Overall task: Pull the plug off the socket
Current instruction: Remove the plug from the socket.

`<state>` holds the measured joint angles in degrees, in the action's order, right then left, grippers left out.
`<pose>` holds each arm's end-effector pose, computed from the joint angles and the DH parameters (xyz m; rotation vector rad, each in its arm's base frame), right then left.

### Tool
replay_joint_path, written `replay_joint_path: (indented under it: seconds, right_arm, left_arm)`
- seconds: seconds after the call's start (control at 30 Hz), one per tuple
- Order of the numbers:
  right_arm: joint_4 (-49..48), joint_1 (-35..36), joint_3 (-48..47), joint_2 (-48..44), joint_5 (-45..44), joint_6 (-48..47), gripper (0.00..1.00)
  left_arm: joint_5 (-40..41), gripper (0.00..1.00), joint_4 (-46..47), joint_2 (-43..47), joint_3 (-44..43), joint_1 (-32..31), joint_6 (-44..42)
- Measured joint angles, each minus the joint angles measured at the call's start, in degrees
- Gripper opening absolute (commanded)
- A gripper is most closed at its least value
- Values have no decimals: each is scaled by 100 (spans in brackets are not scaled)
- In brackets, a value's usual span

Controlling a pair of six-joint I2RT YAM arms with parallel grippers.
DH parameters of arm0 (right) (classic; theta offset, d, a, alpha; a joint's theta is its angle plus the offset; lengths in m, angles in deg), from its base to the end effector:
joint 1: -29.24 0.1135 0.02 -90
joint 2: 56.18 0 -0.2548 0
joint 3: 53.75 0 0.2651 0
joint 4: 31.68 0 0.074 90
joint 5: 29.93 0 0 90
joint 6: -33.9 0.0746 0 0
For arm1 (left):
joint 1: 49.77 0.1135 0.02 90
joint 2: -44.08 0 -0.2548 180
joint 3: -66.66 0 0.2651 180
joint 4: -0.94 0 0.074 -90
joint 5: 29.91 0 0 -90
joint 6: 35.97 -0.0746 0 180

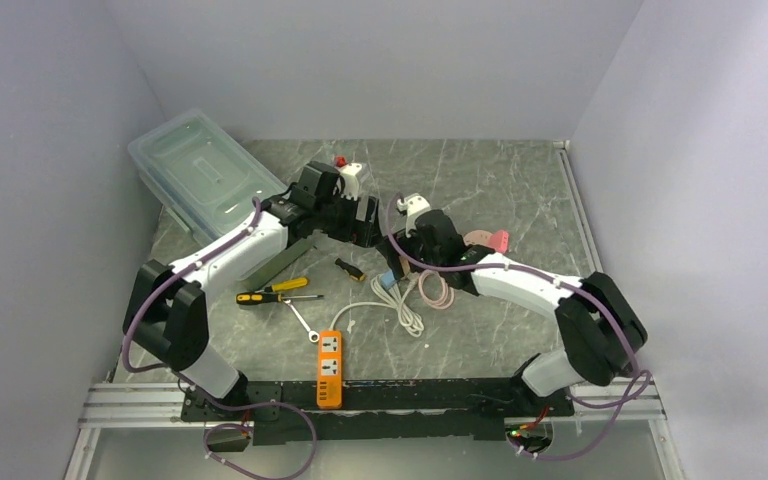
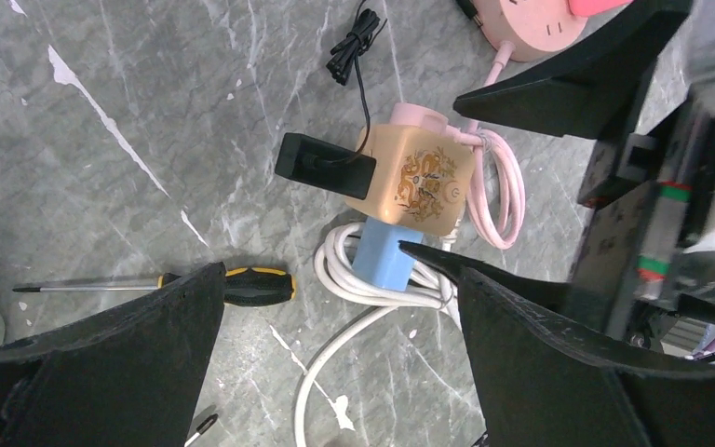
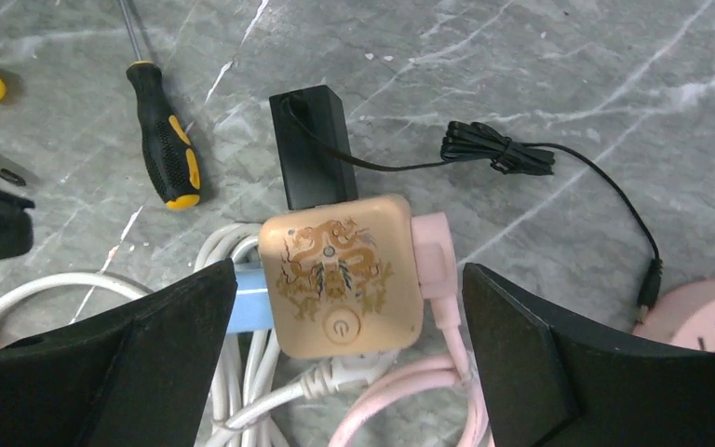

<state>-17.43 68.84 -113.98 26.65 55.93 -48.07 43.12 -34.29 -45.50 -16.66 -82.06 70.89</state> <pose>0.2744 0.2200 0.1754 -0.5699 2.1647 0.3780 0.3185 -0.2270 0.2431 0.4776 2.3347 -0.7681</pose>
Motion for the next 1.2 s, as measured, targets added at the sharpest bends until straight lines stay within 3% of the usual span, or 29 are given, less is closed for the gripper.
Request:
replay_joint_path:
  seconds: [0.53,0.73,0.9,1.0,1.2]
  right_arm:
    - [-944,258,11,710,-378,-179,91]
    - [-979,404,-170,1019,-931,-184,93]
    - [-841,411,-170,1027,-1064,-219,88]
    - [-726,369,-170,1016,-892,-334,79]
    - [-595,297,-223,992,-603,-527,44]
  left_arm:
    - [162,99,-151,-33,0,90,31]
    - [367,99,-286,-33,0,181,-4]
    - [374,99,-284,-33,0,186,-4]
    - [352,99,-293,-33,0,173,-2]
    - [317,99,-282,-33,0,151,-15]
